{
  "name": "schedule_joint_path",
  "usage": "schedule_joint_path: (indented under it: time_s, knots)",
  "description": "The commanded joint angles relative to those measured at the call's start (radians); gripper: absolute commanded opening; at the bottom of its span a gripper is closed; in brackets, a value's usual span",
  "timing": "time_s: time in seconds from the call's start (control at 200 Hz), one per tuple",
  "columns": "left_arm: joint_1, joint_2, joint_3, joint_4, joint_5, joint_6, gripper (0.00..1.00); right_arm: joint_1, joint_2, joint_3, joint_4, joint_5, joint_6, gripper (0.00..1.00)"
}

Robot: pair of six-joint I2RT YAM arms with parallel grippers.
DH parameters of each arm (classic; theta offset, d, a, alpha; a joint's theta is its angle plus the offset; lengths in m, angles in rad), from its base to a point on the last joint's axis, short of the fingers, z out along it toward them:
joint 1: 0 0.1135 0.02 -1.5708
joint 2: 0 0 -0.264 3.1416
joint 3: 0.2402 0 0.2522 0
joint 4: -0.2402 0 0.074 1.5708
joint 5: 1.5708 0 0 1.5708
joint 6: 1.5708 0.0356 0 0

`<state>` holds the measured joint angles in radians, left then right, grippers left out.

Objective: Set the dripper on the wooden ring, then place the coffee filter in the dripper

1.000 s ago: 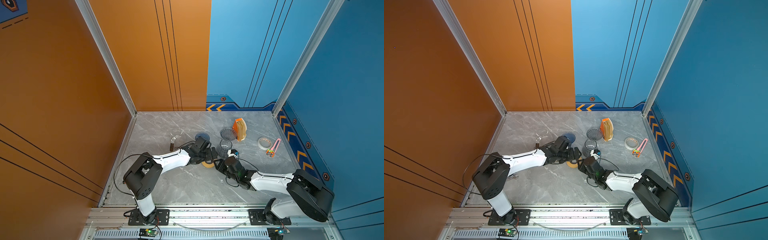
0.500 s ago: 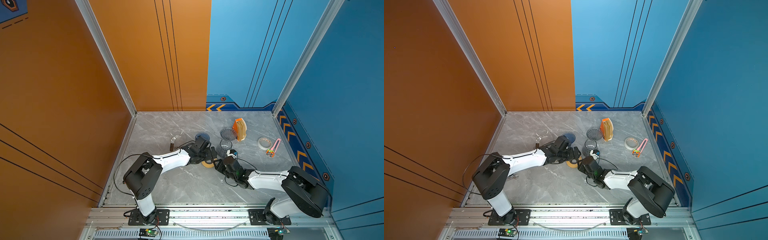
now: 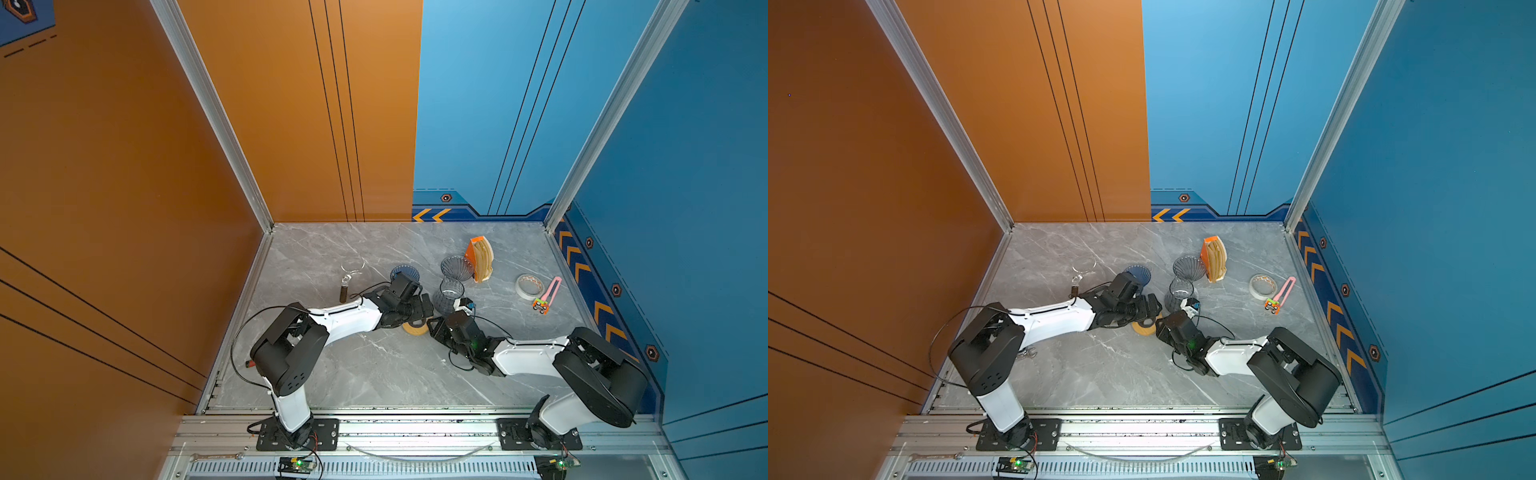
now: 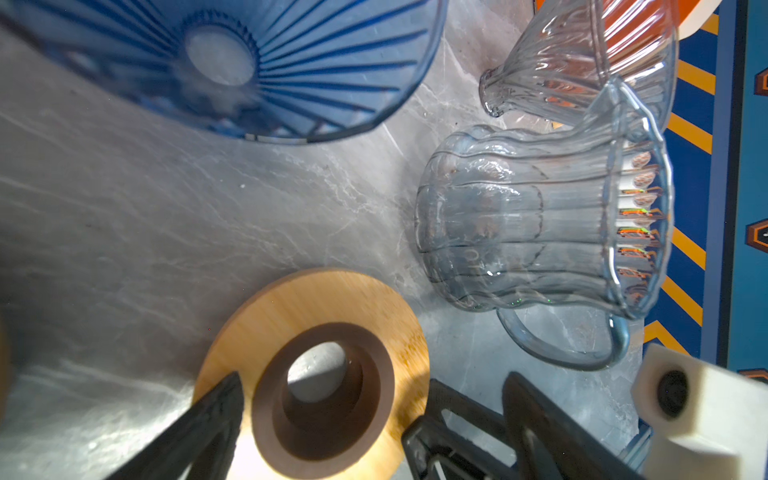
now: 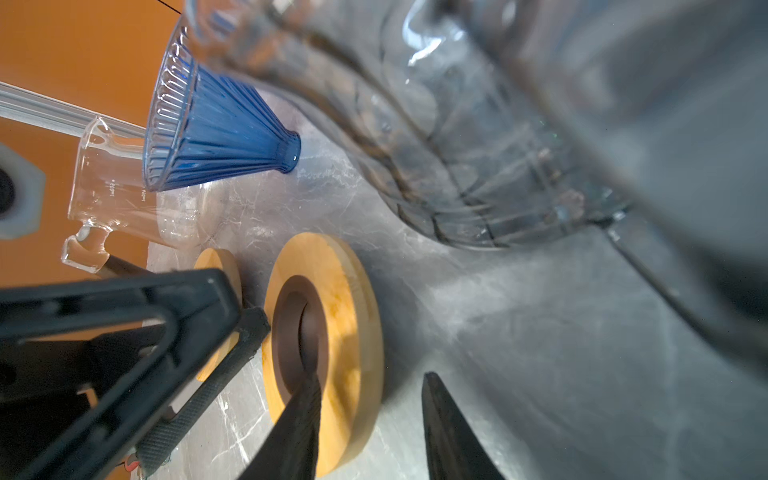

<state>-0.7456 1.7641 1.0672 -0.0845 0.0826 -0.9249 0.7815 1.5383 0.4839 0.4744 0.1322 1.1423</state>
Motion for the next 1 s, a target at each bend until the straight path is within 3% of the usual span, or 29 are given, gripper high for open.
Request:
schedule_joint_path:
  time_s: [0.0, 0.37, 0.991]
  knots:
    - [0.009, 0.021, -0.011, -0.003, 0.000, 0.002, 0.98, -0.008, 0.025, 0.017, 0.032, -0.009, -0.005, 0.39]
    - [0.022, 0.020, -0.030, 0.003, 0.002, -0.018, 0.98, -0.012, 0.090, 0.019, 0.173, -0.088, -0.039, 0.39]
    - [0.025, 0.008, -0.083, 0.049, 0.020, -0.052, 0.98, 0.015, 0.092, 0.077, 0.093, -0.034, -0.078, 0.29]
